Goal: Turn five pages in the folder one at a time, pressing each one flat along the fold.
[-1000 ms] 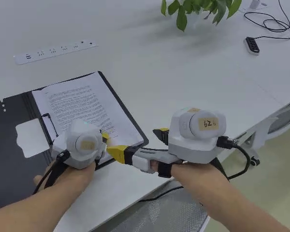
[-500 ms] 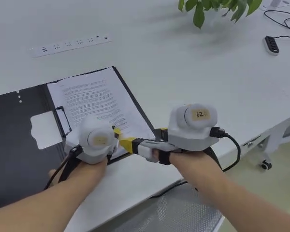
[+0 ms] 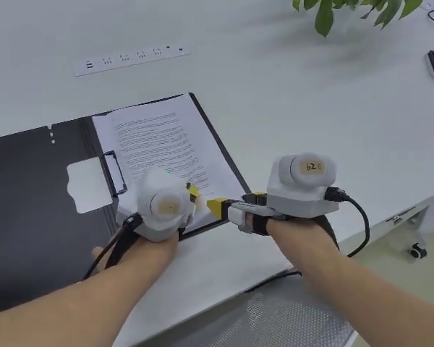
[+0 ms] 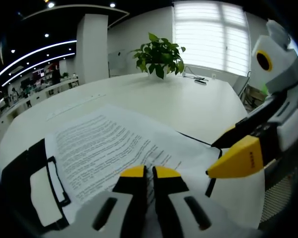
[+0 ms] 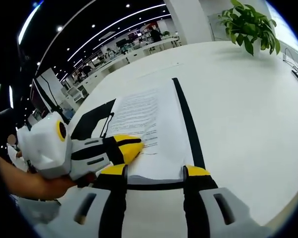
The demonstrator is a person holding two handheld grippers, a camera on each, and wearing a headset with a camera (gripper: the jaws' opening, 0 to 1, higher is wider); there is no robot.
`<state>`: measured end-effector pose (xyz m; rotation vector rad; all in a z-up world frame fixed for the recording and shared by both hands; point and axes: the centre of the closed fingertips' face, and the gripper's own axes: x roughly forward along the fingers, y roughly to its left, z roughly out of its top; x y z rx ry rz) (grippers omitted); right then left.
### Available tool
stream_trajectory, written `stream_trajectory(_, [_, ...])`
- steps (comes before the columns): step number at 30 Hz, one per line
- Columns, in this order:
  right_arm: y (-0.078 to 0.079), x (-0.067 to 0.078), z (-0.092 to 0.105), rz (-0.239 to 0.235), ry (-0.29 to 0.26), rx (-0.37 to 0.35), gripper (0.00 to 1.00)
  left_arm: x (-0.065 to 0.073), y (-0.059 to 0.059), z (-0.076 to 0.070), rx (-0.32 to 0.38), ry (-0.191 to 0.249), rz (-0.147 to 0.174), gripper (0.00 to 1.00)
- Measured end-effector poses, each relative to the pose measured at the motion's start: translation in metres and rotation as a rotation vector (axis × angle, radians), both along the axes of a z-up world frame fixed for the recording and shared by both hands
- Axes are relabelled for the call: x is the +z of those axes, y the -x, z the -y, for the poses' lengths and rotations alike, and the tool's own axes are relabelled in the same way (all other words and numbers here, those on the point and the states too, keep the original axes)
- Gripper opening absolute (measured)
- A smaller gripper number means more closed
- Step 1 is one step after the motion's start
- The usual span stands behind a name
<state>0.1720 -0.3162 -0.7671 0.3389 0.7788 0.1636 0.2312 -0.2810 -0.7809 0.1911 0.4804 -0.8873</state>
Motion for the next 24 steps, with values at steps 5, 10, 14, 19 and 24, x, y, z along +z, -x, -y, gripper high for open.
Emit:
stream_trajectory(5, [-0.001,-0.004,0.003,-0.001,-0.004,-0.022,0.34,0.001,0.000,0.000,0.001,0.000,0.001,0.03])
stream_trajectory(10, [-0.001,-0.009,0.011,-0.016,0.030,-0.037,0.22,0.000,0.000,0.000,0.002,0.000,0.004,0.03])
stream_trajectory(14, [0.003,-0.013,0.019,-0.046,0.066,-0.049,0.08,0.000,0.000,0.000,0.005,-0.001,0.001,0.03])
stream_trajectory(19, [0.005,-0.016,0.023,-0.057,0.066,-0.082,0.00,0.000,0.000,0.000,0.011,-0.003,-0.006,0.03])
stream_trajectory(24, [0.006,-0.010,0.022,-0.040,0.049,-0.099,0.00,0.000,0.000,0.000,0.026,0.001,-0.025,0.03])
